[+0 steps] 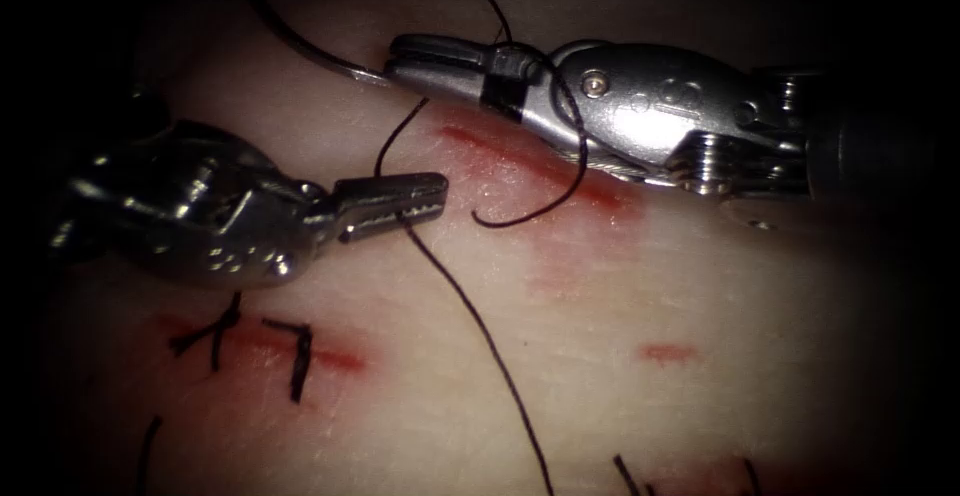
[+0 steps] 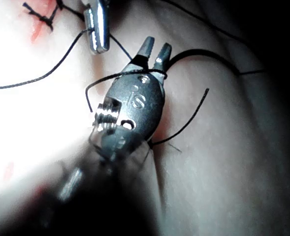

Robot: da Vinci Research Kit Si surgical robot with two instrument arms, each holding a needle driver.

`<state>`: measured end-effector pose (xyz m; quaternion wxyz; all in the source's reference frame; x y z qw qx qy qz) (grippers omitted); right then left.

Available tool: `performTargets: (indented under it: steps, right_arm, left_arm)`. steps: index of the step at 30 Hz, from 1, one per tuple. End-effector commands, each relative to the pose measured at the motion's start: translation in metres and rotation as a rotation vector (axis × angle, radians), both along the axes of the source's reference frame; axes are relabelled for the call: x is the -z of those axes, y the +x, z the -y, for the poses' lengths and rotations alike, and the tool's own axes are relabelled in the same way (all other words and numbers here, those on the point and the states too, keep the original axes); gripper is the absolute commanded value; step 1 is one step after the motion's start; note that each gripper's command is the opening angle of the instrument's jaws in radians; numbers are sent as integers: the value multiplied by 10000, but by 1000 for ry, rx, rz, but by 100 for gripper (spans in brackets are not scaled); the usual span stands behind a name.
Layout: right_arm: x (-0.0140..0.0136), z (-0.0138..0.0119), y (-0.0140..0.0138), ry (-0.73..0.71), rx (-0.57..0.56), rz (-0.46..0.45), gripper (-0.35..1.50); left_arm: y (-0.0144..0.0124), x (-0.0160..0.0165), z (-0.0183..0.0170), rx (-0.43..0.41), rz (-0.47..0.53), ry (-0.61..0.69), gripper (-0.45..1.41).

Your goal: Wound Closure

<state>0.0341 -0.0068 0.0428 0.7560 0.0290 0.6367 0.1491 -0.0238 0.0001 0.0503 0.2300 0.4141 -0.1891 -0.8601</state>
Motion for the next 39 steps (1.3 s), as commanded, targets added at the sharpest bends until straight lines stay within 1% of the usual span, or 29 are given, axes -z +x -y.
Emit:
performTargets:
  steps: [1, 2, 6, 10, 13, 14, 18, 23, 28, 32, 34, 39]
  right_arm:
    - [-7, -4, 8, 13, 9, 10, 64]
    - [-9, -4, 8, 12, 12, 15, 71]
    - [-16, -1, 10, 26, 20, 27, 78]
    - [-18, 3, 14, 29, 37, 47, 78]
    - [-19, 6, 15, 29, 46, 55, 79]
    - [-20, 7, 15, 28, 49, 57, 79]
    - [-22, 11, 15, 31, 66, 69, 89]
    - [-23, 14, 17, 36, 109, 60, 93]
    - [-24, 19, 19, 57, 168, 28, 89]
    - [-27, 25, 22, 88, 209, -3, 88]
    - [-29, 29, 24, 99, 234, -14, 84]
    - [-33, 36, 27, 127, 271, -35, 78]
  left_arm:
    - [-6, 1, 0, -10, 8, 2, -45]
    - [-6, 5, 0, -15, 16, 8, -45]
    - [-7, 21, -5, -62, 73, 28, -45]
    - [-4, 25, -16, -113, 142, 56, -45]
    - [1, 21, -24, -129, 211, 137, -45]
    - [3, 19, -27, -134, 235, 149, -45]
    - [16, 7, -42, -150, 330, 181, -45]
    - [30, -9, -63, -130, 441, 253, -45]
    - [31, -22, -78, -138, 554, 330, -45]
    - [28, -27, -87, -140, 622, 362, -45]
    - [27, -28, -92, -132, 665, 373, -45]
    - [24, -29, -101, -142, 747, 400, -45]
